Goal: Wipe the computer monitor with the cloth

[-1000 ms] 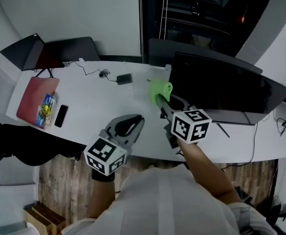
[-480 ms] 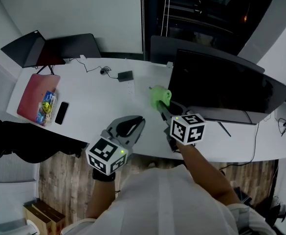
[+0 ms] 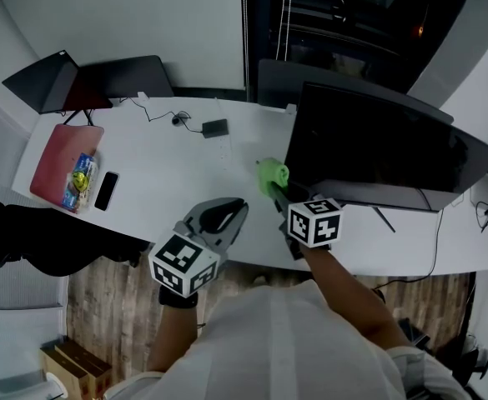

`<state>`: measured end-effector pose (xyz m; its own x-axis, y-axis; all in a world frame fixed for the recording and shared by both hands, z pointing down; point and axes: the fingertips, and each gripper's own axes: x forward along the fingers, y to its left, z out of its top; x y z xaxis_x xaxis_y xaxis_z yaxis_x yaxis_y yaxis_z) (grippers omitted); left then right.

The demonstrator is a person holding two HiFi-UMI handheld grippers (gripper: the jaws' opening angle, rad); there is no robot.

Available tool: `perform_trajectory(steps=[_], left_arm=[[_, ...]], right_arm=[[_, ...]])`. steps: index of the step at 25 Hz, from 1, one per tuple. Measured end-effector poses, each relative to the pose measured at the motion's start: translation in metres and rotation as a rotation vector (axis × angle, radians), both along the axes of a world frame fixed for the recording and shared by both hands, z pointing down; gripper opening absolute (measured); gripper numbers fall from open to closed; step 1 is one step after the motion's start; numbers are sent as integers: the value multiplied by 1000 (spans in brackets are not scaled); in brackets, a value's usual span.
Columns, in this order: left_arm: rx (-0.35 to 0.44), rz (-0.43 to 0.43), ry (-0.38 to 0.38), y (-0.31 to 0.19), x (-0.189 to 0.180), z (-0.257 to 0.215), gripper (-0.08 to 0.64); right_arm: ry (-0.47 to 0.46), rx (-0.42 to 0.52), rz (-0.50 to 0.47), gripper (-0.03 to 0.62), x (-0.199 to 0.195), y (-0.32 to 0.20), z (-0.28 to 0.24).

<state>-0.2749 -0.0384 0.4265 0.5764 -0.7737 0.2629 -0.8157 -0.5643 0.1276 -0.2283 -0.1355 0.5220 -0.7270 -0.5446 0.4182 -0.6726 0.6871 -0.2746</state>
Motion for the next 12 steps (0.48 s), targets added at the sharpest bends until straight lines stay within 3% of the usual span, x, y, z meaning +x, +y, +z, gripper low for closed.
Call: perform_trajectory(steps=[12], left_arm=[[-14, -5, -6, 0, -2, 4, 40]], right_arm=[[109, -32, -49, 71, 4, 8, 44]])
